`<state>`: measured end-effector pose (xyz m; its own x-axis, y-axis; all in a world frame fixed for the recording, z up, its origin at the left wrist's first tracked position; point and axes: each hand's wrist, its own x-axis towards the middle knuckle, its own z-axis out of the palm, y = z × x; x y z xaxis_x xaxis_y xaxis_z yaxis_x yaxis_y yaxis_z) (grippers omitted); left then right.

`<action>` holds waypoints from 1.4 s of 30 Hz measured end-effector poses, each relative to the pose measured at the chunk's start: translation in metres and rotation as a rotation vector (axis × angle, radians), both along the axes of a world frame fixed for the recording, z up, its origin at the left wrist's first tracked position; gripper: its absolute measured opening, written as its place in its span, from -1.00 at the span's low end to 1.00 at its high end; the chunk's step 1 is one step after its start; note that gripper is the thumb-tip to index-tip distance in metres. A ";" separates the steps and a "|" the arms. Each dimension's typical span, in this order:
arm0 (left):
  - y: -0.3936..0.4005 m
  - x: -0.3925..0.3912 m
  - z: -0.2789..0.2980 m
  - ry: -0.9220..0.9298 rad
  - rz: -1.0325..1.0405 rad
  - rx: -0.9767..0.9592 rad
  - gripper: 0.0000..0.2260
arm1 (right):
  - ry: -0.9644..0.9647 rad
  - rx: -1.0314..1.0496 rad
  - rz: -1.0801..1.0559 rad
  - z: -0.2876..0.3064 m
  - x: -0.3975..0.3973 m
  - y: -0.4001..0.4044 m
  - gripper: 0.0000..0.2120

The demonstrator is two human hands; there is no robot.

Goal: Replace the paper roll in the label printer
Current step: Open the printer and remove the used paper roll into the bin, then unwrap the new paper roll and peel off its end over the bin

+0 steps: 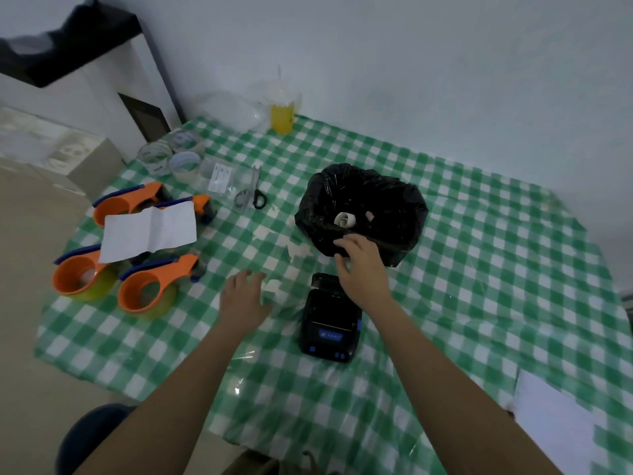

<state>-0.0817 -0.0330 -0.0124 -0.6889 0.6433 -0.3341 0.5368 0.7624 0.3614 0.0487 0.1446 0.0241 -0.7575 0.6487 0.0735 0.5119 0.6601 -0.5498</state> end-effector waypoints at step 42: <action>0.037 0.038 0.123 -0.724 0.058 0.746 -0.75 | 0.579 -0.972 -0.066 0.077 0.038 -0.034 -0.70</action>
